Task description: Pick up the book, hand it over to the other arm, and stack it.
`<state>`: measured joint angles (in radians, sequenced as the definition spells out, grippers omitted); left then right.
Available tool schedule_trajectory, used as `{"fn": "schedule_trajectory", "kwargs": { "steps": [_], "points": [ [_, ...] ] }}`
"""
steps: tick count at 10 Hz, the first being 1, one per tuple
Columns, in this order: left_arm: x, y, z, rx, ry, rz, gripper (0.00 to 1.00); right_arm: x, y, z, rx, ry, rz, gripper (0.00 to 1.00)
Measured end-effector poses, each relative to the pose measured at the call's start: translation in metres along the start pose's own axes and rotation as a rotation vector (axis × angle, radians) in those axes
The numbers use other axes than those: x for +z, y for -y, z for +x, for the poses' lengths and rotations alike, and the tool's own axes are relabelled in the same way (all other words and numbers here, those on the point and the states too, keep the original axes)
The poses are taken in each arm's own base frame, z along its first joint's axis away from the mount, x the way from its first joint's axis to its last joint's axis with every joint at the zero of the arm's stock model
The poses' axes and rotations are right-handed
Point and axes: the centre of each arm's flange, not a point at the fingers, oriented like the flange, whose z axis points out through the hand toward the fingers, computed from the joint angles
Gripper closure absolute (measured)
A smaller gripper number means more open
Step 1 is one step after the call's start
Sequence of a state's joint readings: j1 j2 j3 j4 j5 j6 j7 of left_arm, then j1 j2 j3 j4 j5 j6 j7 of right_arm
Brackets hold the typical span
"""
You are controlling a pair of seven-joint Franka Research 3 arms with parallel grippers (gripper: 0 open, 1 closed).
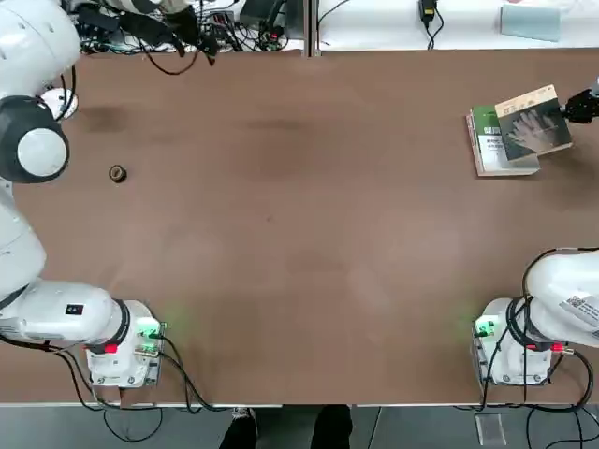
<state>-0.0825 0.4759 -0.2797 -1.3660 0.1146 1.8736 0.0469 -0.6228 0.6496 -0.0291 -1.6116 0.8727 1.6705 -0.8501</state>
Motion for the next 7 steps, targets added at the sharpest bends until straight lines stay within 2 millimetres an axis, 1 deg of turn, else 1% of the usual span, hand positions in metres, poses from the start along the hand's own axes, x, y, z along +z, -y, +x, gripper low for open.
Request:
{"fn": "schedule_trajectory", "kwargs": {
  "steps": [2,4,6,7],
  "points": [
    [-0.007,0.018,-0.01,-0.011,0.011,-0.003,0.0,0.002,-0.003,-0.001,-0.007,0.004,-0.001,0.85],
    [-0.005,0.029,-0.026,-0.05,0.035,-0.038,0.0,0.009,-0.011,-0.002,-0.002,0.007,0.001,0.85],
    [-0.004,0.035,-0.046,-0.074,0.049,-0.048,0.0,0.018,-0.02,-0.006,0.003,0.0,0.015,0.85],
    [-0.007,0.033,-0.056,-0.078,0.05,-0.044,0.0,0.024,-0.023,-0.007,0.002,-0.009,0.032,0.85]
  ]
}}
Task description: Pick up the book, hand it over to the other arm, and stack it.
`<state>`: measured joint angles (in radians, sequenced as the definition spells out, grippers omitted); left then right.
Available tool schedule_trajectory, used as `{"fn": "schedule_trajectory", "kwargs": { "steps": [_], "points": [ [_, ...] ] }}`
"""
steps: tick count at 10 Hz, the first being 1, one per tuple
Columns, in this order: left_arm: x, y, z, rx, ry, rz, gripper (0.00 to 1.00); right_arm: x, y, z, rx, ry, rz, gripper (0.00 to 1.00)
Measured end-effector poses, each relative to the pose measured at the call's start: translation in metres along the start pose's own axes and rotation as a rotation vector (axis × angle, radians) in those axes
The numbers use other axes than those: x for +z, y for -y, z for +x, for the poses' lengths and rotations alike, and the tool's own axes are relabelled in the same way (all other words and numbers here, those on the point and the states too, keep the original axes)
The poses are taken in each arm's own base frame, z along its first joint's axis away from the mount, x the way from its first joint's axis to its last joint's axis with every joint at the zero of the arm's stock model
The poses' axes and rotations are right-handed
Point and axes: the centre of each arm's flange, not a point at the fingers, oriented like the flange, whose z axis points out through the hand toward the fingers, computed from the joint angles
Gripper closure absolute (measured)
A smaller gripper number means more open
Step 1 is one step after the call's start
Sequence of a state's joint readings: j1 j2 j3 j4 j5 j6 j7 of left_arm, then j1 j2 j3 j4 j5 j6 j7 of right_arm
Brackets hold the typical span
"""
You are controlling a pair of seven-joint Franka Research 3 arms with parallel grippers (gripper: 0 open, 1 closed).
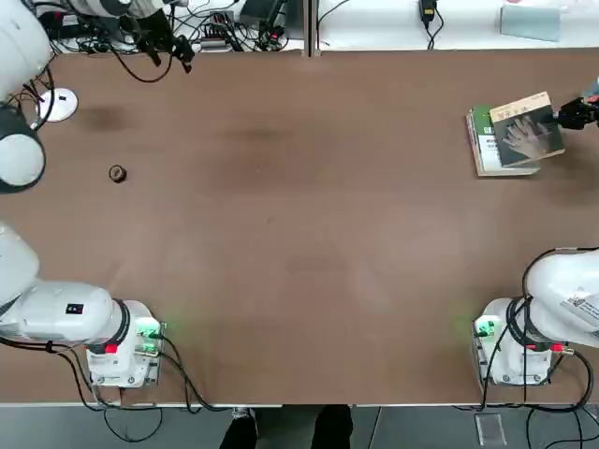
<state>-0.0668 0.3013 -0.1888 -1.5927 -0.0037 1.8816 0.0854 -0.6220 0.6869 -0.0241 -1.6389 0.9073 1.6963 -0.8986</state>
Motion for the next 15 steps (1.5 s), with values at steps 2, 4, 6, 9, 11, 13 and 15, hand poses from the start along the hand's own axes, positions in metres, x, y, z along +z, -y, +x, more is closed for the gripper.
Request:
{"fn": "schedule_trajectory", "kwargs": {
  "steps": [2,4,6,9,11,13,15],
  "points": [
    [-0.009,-0.005,-0.022,-0.003,0.003,0.013,0.0,0.008,-0.006,-0.003,-0.008,-0.016,0.005,0.85],
    [-0.02,-0.009,-0.048,-0.009,0.004,0.029,0.0,0.014,-0.008,-0.005,-0.011,-0.024,0.002,0.85],
    [-0.033,-0.009,-0.074,-0.021,-0.001,0.046,0.0,0.017,-0.007,-0.002,-0.016,-0.027,-0.007,0.85],
    [-0.053,-0.004,-0.111,-0.045,-0.002,0.067,0.0,0.024,-0.003,0.002,-0.026,-0.028,-0.026,0.85],
    [-0.068,-0.004,-0.127,-0.054,0.018,0.072,0.0,0.03,-0.001,0.004,-0.03,-0.022,-0.029,0.85],
    [-0.088,-0.005,-0.138,-0.061,0.047,0.072,0.0,0.032,-0.001,0.004,-0.031,-0.02,-0.03,0.85],
    [-0.115,-0.003,-0.138,-0.066,0.021,0.075,0.0,0.032,-0.002,0.003,-0.033,-0.021,-0.029,0.85]
  ]
}}
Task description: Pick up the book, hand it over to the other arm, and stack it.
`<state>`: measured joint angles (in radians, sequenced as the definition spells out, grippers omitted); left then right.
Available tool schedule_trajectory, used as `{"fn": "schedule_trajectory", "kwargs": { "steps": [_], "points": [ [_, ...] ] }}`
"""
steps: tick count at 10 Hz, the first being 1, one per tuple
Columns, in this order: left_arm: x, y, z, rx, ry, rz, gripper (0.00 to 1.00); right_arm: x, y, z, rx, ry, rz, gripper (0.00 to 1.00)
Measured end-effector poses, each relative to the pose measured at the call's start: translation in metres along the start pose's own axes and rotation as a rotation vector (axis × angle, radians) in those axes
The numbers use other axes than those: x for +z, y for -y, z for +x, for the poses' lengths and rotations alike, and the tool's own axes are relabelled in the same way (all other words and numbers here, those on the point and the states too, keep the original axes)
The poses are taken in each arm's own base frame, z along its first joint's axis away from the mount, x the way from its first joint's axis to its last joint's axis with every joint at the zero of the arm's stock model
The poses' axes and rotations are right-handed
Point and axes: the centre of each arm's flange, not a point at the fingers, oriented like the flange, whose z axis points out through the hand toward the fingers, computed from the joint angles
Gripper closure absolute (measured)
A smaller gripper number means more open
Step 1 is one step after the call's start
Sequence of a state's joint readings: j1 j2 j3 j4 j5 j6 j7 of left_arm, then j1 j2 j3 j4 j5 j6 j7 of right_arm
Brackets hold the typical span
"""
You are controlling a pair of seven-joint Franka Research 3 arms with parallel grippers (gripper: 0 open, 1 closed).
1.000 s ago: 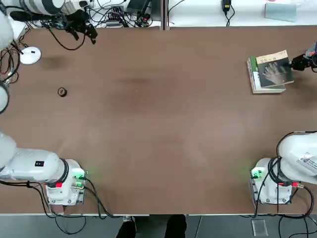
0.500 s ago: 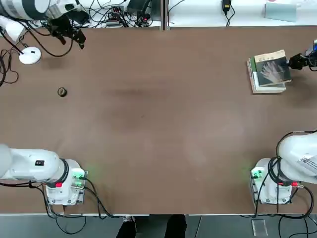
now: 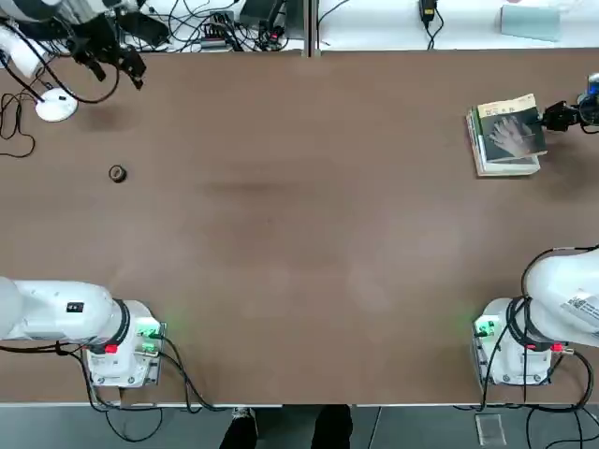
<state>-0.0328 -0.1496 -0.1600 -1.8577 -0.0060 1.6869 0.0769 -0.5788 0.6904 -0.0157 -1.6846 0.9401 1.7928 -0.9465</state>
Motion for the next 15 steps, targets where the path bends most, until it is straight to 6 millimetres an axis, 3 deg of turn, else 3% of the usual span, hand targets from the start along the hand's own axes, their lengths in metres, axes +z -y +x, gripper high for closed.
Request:
{"fn": "schedule_trajectory", "kwargs": {
  "steps": [2,4,5,7,15],
  "points": [
    [-0.027,0.012,0.007,-0.017,-0.048,-0.001,0.0,0.0,-0.001,-0.001,0.0,-0.001,-0.001,0.85],
    [-0.039,0.031,0.015,-0.025,-0.053,-0.008,0.0,0.0,-0.002,-0.001,-0.002,-0.002,-0.003,0.84],
    [-0.039,0.038,0.018,-0.022,-0.042,-0.012,0.0,0.0,-0.003,-0.001,-0.002,-0.003,-0.006,0.83],
    [-0.036,0.041,0.02,-0.023,-0.012,-0.018,0.0,0.0,-0.006,-0.001,-0.001,-0.01,-0.018,0.7],
    [-0.04,0.037,0.02,-0.034,-0.019,-0.017,0.0,0.004,-0.02,-0.005,0.002,-0.012,-0.037,0.65]
  ]
}}
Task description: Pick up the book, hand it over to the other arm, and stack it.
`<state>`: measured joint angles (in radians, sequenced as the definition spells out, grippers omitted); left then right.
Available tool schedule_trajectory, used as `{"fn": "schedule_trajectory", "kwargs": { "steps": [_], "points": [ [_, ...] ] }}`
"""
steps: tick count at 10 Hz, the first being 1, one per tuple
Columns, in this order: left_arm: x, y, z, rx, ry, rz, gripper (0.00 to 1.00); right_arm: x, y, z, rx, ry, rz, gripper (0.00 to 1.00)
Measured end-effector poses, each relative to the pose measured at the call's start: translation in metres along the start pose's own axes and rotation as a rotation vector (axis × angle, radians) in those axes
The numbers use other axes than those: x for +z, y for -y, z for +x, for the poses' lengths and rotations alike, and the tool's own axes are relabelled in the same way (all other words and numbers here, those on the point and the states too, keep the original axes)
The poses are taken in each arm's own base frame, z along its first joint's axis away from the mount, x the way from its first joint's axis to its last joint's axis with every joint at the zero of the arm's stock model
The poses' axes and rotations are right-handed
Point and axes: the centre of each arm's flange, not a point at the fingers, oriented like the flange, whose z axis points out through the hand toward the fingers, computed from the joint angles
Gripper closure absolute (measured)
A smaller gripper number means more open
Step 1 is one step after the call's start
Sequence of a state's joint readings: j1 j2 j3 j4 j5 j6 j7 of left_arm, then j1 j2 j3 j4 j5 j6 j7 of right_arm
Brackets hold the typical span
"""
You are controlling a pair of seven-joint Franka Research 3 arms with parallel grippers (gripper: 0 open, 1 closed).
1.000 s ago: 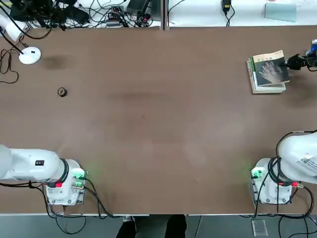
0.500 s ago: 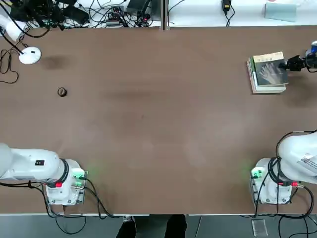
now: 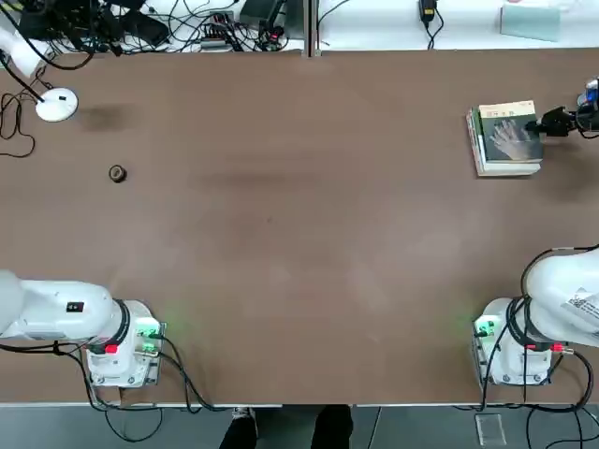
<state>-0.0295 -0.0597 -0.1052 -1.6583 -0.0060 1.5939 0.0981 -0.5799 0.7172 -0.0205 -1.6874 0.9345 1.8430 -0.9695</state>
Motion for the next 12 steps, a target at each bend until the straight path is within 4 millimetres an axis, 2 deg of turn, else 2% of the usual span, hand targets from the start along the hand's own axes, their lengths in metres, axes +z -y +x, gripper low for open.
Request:
{"fn": "schedule_trajectory", "kwargs": {
  "steps": [1,2,3,4,7,8,12],
  "points": [
    [0.0,0.0,0.0,0.0,-0.002,0.0,0.0,-0.001,0.0,0.0,0.0,-0.003,-0.004,0.59],
    [0.0,0.0,0.001,-0.001,-0.006,0.001,0.0,-0.001,-0.001,0.0,-0.001,-0.004,-0.005,0.59],
    [0.0,0.001,0.001,-0.002,-0.012,0.001,0.0,-0.002,-0.001,0.001,-0.002,-0.006,-0.008,0.54],
    [0.002,0.001,0.002,-0.004,-0.018,0.002,0.0,-0.003,0.0,0.002,-0.003,-0.007,-0.009,0.41],
    [0.009,0.001,0.002,-0.007,-0.035,0.004,0.0,-0.007,-0.001,0.003,-0.006,-0.013,-0.015,0.15],
    [0.01,0.001,0.001,-0.007,-0.038,0.005,0.0,-0.01,-0.002,0.004,-0.008,-0.014,-0.021,0.02],
    [0.009,0.001,0.0,-0.007,-0.045,0.007,0.0,-0.026,-0.007,0.004,-0.014,-0.02,-0.047,0.0]
  ]
}}
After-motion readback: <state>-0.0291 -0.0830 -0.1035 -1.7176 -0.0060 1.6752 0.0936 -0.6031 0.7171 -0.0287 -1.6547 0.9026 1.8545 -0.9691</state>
